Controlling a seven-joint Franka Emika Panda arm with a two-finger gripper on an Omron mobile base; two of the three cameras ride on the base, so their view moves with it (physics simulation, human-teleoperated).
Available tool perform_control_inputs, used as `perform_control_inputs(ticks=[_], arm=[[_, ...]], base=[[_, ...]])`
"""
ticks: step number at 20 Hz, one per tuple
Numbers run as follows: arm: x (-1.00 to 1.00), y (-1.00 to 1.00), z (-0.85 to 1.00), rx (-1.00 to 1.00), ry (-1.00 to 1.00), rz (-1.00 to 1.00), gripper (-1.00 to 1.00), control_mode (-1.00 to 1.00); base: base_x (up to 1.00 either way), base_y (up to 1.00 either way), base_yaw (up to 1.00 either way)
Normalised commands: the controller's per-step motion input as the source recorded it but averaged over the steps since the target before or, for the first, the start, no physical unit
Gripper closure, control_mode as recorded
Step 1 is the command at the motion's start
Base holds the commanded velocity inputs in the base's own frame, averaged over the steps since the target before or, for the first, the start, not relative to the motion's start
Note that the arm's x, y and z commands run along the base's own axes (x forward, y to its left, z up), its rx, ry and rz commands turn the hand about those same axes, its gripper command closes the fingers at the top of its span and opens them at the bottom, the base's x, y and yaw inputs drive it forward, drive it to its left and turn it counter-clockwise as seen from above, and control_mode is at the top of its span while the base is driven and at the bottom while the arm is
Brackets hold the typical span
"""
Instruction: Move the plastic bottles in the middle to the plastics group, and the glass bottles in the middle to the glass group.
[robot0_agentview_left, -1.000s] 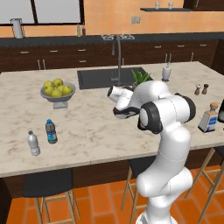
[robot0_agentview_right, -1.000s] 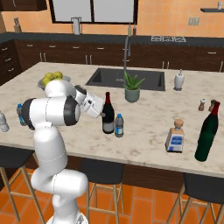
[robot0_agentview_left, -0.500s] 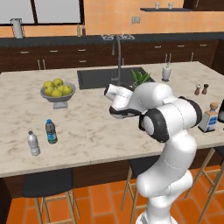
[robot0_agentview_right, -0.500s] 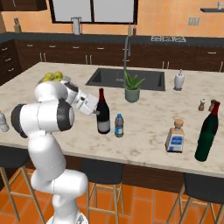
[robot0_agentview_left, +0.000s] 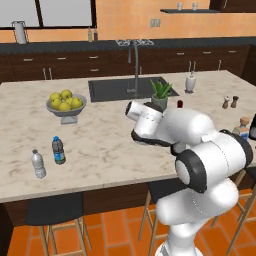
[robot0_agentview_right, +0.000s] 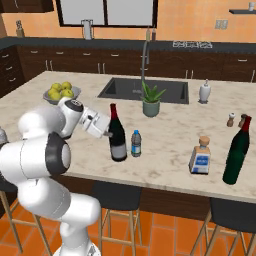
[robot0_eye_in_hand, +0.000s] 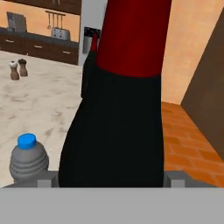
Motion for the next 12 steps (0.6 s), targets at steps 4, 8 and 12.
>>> perform_control_inputs(ticks=[4,8,12], arm=[[0.0,-0.76,0.23,-0.01,0.03,0.0,1.0,-1.0],[0.03,-0.81,0.16,0.0,0.12,0.0,1.0,-1.0],[0.16,-0.69,0.0,0.03,0.1,0.0,1.0,-1.0]], base=[[0.0,0.0,0.0],[0.0,0.0,0.0],[0.0,0.0,0.0]])
